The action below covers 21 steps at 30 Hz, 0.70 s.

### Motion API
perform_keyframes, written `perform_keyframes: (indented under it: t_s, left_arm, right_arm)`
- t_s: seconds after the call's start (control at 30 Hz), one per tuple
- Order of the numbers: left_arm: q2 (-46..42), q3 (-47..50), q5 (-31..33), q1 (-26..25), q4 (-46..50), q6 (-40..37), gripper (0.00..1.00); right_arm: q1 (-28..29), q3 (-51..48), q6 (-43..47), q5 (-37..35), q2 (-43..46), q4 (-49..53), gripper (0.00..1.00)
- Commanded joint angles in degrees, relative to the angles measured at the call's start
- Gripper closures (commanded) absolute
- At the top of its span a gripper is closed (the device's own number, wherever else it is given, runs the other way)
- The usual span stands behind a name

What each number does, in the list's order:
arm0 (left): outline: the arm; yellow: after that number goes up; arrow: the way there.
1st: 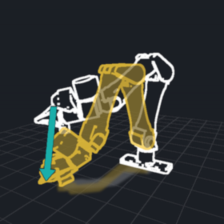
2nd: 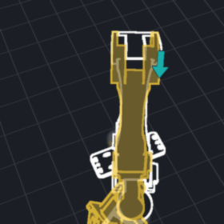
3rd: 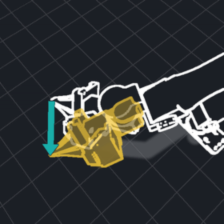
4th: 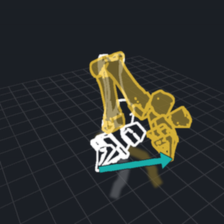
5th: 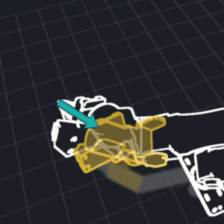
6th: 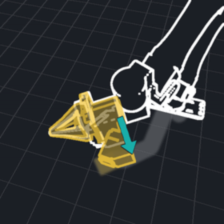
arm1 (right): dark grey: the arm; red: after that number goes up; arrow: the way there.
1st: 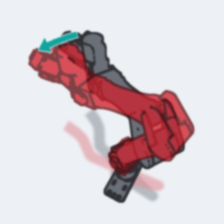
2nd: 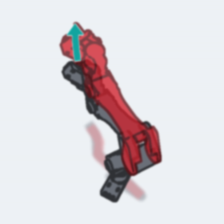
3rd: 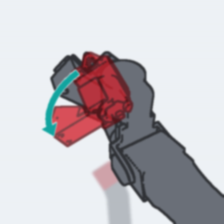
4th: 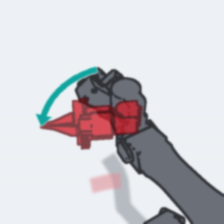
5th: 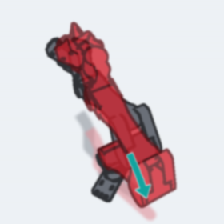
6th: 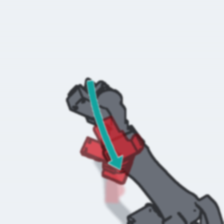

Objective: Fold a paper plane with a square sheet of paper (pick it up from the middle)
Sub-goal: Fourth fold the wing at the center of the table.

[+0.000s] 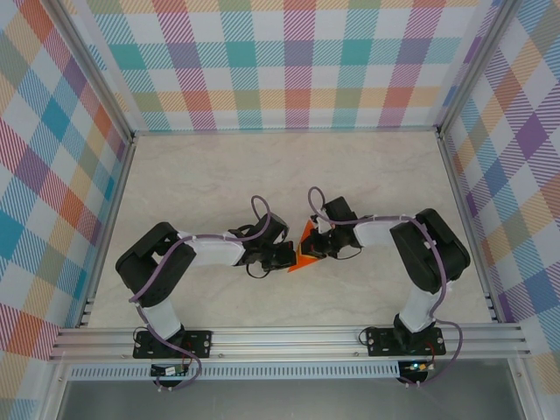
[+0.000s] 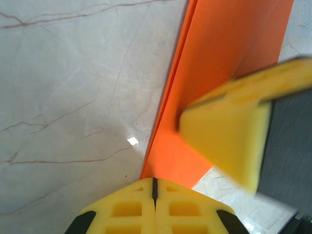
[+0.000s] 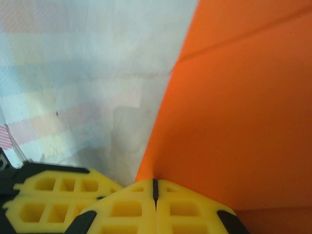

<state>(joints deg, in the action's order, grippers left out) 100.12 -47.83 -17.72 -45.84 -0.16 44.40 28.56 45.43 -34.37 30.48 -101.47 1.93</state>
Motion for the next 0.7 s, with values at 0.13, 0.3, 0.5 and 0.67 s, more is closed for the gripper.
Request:
perform_keyframes:
  t_s: [0.13, 0.3, 0.5, 0.67]
  left_arm:
    - [2.1, 5.2, 4.0, -0.4, 15.5, -1.8, 1.00]
    - [1.8, 4.6, 3.6, -0.4, 15.2, -2.0, 1.00]
    - [1.9, 3.9, 2.4, -0.4, 14.3, -2.2, 1.00]
    - [1.5, 0.5, 1.1, -0.4, 13.1, -4.0, 1.00]
  right_arm:
    - [-11.2, 2.7, 2.2, -5.9, -4.2, -0.9, 0.95]
    - [-15.1, 4.9, 1.4, -5.3, -4.8, 0.5, 0.95]
    - [-19.5, 6.0, -1.1, -4.7, -5.3, -0.3, 0.95]
    - [-20.1, 7.6, -2.1, -4.3, -1.7, 1.7, 0.92]
